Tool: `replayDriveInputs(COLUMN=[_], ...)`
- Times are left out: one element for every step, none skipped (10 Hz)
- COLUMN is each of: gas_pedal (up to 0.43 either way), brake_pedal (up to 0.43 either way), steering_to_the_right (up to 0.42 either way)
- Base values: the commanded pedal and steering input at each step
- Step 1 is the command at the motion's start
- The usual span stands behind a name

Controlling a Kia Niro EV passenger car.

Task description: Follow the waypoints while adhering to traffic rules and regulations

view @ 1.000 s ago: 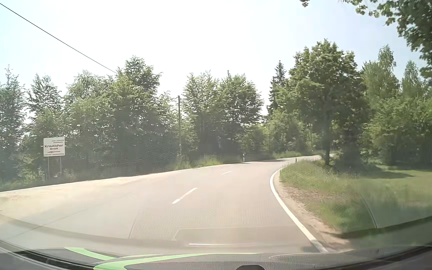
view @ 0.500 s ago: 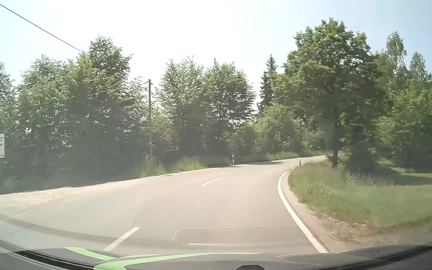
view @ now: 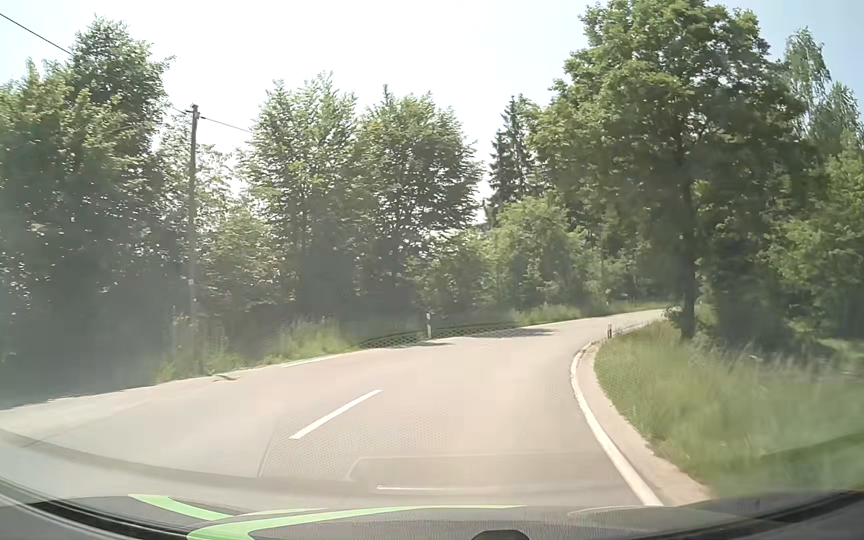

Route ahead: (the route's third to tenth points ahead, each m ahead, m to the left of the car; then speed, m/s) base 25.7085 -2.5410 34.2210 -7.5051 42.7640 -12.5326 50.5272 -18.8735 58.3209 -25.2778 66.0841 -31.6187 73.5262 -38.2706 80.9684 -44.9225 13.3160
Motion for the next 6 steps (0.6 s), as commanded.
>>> replayDriveInputs(gas_pedal=[0.039,0.039,0.039,0.039,0.039,0.039], brake_pedal=[0.000,0.000,0.000,0.000,0.000,0.000], steering_to_the_right=[0.057,0.061,0.066,0.069,0.073,0.075])
